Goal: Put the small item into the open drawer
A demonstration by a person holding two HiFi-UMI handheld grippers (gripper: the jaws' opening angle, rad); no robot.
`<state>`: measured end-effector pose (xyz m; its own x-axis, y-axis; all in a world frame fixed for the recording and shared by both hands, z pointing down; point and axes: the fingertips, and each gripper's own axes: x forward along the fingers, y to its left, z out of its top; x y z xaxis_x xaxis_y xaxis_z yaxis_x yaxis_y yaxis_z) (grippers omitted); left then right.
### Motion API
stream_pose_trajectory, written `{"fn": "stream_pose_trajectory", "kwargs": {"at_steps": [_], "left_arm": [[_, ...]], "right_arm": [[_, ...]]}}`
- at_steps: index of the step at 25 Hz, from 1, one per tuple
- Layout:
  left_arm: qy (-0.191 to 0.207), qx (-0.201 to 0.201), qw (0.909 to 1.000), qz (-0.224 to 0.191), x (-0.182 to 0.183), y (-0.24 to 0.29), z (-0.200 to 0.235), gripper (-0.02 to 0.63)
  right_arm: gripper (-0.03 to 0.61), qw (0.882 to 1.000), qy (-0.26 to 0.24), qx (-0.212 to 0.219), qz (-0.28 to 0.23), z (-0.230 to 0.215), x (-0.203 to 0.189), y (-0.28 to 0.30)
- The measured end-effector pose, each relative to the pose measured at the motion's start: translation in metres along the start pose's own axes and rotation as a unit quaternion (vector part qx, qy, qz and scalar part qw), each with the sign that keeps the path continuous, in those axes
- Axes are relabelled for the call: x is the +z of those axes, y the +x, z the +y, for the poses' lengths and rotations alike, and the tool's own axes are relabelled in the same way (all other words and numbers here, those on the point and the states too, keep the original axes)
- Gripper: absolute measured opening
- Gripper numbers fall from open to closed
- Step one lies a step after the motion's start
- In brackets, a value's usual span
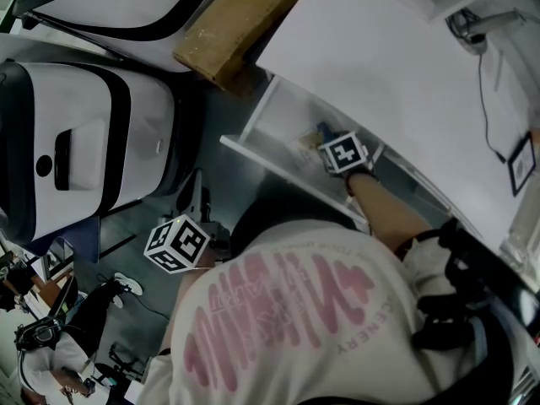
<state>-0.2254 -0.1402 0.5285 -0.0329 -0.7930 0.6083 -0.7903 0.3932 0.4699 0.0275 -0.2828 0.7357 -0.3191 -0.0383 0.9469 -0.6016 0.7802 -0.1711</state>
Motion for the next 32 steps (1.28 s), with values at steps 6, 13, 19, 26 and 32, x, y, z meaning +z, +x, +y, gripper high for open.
{"fn": "stream_pose_trajectory", "kwargs": {"at_steps": [6, 13, 19, 26, 32], "left_arm": [[0.000, 0.001, 1.0000, 0.002, 0.000, 0.001, 0.001, 0.030], [0.001, -0.003, 1.0000, 0.003, -0.003, 0.003, 0.000, 0.031], [0.000, -0.003, 1.0000, 0.004, -0.005, 0.002, 0.000, 0.031], [-0.001, -0.007, 1.0000, 0.005, -0.007, 0.004, -0.001, 0.031], [-0.003, -0.006, 1.0000, 0.006, -0.010, 0.002, 0.000, 0.031]], "right_arm": [[0.249, 1.000, 0.007, 0.001, -0.002, -0.001, -0.001, 0.002], [0.249, 1.000, 0.016, -0.005, 0.005, -0.006, -0.006, 0.005], [0.249, 1.000, 0.015, -0.005, -0.001, -0.005, -0.003, 0.005], [0.252, 0.999, 0.042, 0.002, 0.015, -0.006, -0.015, 0.008], [0.255, 0.998, 0.058, 0.014, 0.021, -0.005, -0.018, 0.008]]}}
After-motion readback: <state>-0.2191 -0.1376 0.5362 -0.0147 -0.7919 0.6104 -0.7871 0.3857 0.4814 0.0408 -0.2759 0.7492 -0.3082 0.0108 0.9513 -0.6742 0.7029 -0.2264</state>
